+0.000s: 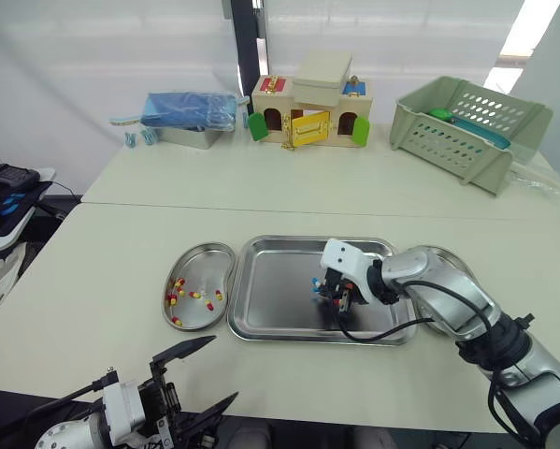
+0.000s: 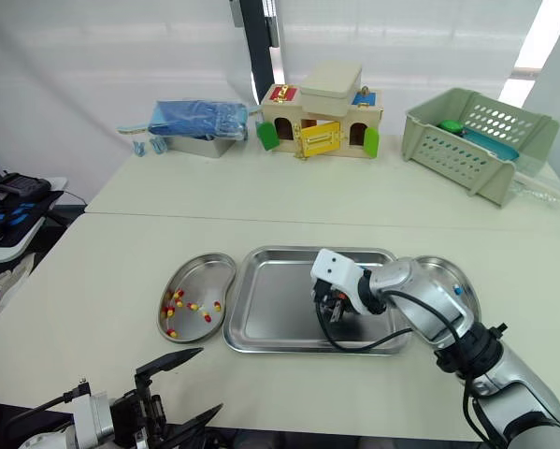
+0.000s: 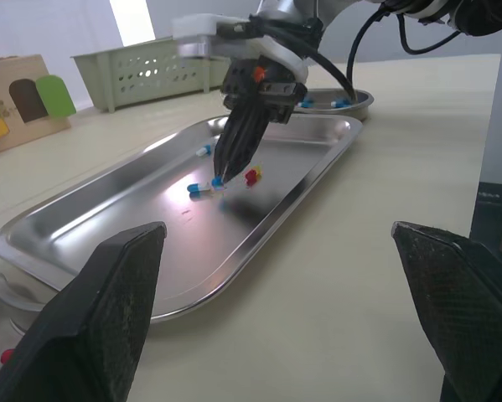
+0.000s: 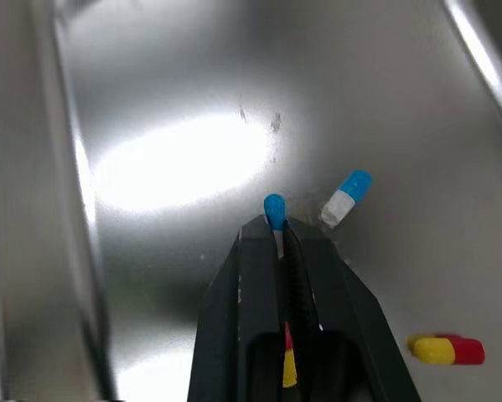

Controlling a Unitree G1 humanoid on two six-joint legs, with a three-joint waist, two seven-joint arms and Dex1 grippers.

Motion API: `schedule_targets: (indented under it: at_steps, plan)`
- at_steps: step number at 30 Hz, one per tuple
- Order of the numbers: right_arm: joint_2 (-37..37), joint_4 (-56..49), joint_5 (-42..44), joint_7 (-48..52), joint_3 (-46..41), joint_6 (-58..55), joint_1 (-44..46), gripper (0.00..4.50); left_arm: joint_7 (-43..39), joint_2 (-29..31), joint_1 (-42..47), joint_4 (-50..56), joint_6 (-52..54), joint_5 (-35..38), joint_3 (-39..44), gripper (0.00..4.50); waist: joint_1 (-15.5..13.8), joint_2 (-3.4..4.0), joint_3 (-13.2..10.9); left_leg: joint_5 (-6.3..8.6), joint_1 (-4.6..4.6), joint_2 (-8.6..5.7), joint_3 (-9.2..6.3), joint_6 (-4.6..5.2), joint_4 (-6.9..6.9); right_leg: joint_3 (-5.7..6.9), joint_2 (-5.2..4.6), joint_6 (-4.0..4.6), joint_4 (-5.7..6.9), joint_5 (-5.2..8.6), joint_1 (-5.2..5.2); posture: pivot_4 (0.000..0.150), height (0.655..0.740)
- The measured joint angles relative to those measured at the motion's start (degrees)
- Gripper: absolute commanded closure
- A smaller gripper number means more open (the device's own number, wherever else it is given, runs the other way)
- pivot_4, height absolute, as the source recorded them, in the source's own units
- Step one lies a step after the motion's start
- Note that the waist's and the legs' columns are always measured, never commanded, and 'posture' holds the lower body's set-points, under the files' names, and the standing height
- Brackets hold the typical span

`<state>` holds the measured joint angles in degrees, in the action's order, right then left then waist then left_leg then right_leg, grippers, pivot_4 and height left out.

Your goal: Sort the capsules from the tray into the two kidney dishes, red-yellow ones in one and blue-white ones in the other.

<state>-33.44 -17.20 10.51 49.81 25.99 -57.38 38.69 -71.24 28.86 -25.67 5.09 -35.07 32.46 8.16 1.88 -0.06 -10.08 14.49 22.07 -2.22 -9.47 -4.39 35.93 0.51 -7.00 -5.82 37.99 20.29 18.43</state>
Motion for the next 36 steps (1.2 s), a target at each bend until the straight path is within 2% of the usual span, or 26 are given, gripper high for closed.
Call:
schedule_targets:
  at_steps: [3, 5, 9, 13, 17, 23, 36]
  plan:
    - [-4.61, -2.72, 3.98, 2.67, -8.58, 1.94, -1.92, 4.48, -0.43, 0.09, 1.05, -0.03, 0.01, -0.02, -0.54, 0.0, -0.36, -0.06, -0.01, 0.0, 0.06, -0.03, 0.0, 0.0, 0.01, 0.03, -0.02, 0.0, -0.05, 0.0, -0.01, 0.15, 0.74]
    - [-10.21, -4.23, 6.42, 5.36, -14.34, 3.62, -5.35, 4.48, -1.16, 0.19, 1.78, -0.08, -0.04, -0.03, -1.63, 0.0, -0.75, -0.13, -0.03, 0.01, 0.13, -0.04, 0.0, 0.01, 0.02, 0.06, -0.03, -0.01, -0.12, 0.0, -0.01, 0.15, 0.74]
    - [-20.89, -4.1, 8.57, 11.04, -23.88, 9.17, -17.19, 4.48, -4.65, 0.41, 3.22, -0.2, -0.67, -0.12, -4.67, 0.0, -0.64, -0.19, -0.07, 0.01, 0.17, -0.03, 0.01, 0.01, 0.01, 0.1, -0.03, -0.01, -0.12, 0.0, 0.0, 0.15, 0.74]
    - [-27.3, -0.28, 8.0, 13.58, -30.31, 15.01, -26.21, 4.48, -7.36, 0.29, 5.98, -1.33, -1.67, -0.1, -6.96, 0.0, 0.16, -0.18, -0.08, 0.0, 0.02, 0.01, 0.11, 0.01, 0.04, 0.03, -0.01, 0.0, 0.01, 0.0, -0.04, 0.15, 0.74]
    - [-29.95, 2.05, 6.84, 13.84, -33.65, 17.9, -29.65, 4.48, -8.65, 0.03, 8.36, -1.78, -1.66, 0.11, -8.35, 0.0, 0.49, -0.16, -0.07, 0.0, -0.09, 0.02, 0.14, 0.01, 0.03, -0.01, 0.0, 0.0, 0.0, 0.0, -0.13, 0.15, 0.74]
    - [-30.23, 2.99, 6.26, 12.2, -33.16, 17.89, -30.75, 4.48, -9.47, -0.7, 9.73, -3.62, -1.63, 0.14, -10.03, 0.0, 0.25, -0.2, -0.09, 0.0, -0.06, 0.0, 0.12, 0.01, 0.04, 0.02, -0.02, -0.01, -0.05, 0.0, -0.15, 0.15, 0.74]
    - [-29.03, 7.56, 7.13, 11.36, -32.32, 18.26, -29.33, 1.13, -7.87, -0.99, 9.45, -4.97, -1.88, 0.07, -8.94, 0.0, 0.01, -0.21, -0.1, 0.0, -0.05, 0.0, 0.12, 0.01, 0.03, 0.01, -0.02, -0.01, -0.07, 0.0, -0.16, 0.15, 0.74]
